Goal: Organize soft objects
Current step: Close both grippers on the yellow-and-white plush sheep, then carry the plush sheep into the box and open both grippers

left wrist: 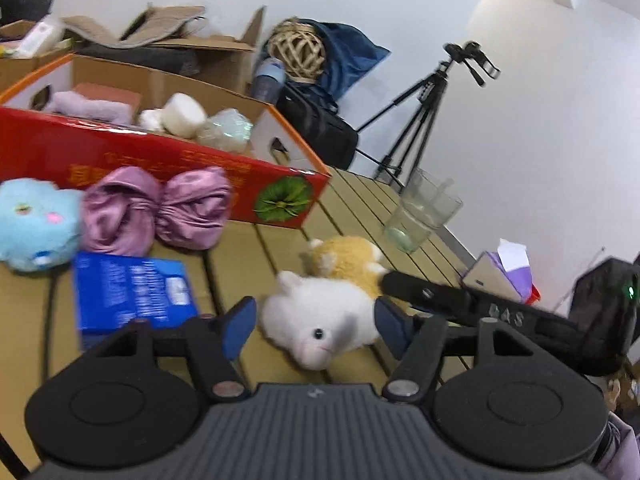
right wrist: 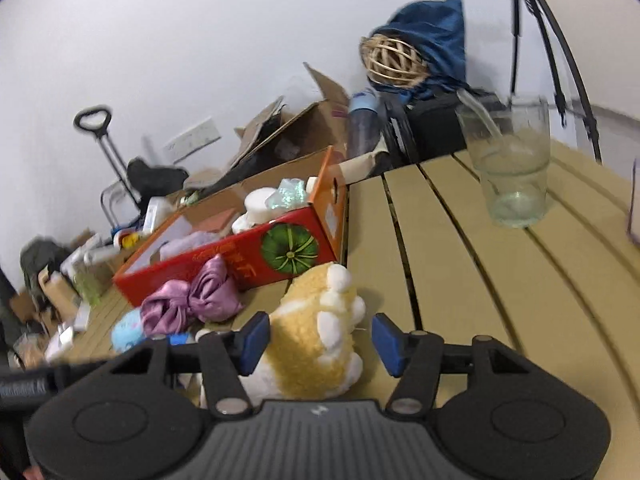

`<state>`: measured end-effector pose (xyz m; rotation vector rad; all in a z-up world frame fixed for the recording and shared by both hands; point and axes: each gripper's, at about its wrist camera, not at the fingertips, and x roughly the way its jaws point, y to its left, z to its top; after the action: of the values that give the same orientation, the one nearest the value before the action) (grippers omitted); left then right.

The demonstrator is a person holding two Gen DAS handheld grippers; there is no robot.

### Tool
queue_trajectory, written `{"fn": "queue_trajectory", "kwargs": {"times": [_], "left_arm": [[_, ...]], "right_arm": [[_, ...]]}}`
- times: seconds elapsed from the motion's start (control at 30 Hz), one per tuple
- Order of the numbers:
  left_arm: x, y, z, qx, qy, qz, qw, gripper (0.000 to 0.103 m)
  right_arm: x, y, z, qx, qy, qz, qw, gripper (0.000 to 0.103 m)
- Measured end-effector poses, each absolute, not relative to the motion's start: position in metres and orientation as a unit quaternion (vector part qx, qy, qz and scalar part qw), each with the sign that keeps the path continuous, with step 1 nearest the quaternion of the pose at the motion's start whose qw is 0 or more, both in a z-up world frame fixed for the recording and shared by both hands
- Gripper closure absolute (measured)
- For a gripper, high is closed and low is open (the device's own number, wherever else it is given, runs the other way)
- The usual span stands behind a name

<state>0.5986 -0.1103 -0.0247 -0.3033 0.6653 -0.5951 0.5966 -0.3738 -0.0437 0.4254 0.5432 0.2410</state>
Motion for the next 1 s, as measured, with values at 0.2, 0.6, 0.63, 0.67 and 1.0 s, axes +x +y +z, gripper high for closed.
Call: {"fn": "queue_trajectory", "kwargs": {"times": [0.2,0.6,0.63,0.67,1.0], "left_arm": [[0.608,-0.115,-0.036,-0.171,0.339,-0.29,0.878,0.074],[0.699,-0.072,0.045,-0.246,0.292,-0.298,0.875,0.087],[0.717,-0.073,0.044,-0.25,0.301,-0.287,0.874,0.087],[0.729,-0.077,0.043,-0.244,0.302,-0.285,0.876,0.087],[0.761,-0.066,0.023,-0.204,0.299,-0.247,0.899,0.084]], "right_arm": [[0.601,-0.376,-0.056,0.25,0.261,0.113,0.926,0.061],[0.679,-0.334,0.038,0.21,0.205,0.15,0.944,0.066],[0.702,-0.326,0.037,0.205,0.22,0.157,0.941,0.066],[0.717,-0.319,0.035,0.197,0.228,0.16,0.94,0.067],[0.764,-0.285,-0.002,0.071,0.237,0.039,0.968,0.091]]}}
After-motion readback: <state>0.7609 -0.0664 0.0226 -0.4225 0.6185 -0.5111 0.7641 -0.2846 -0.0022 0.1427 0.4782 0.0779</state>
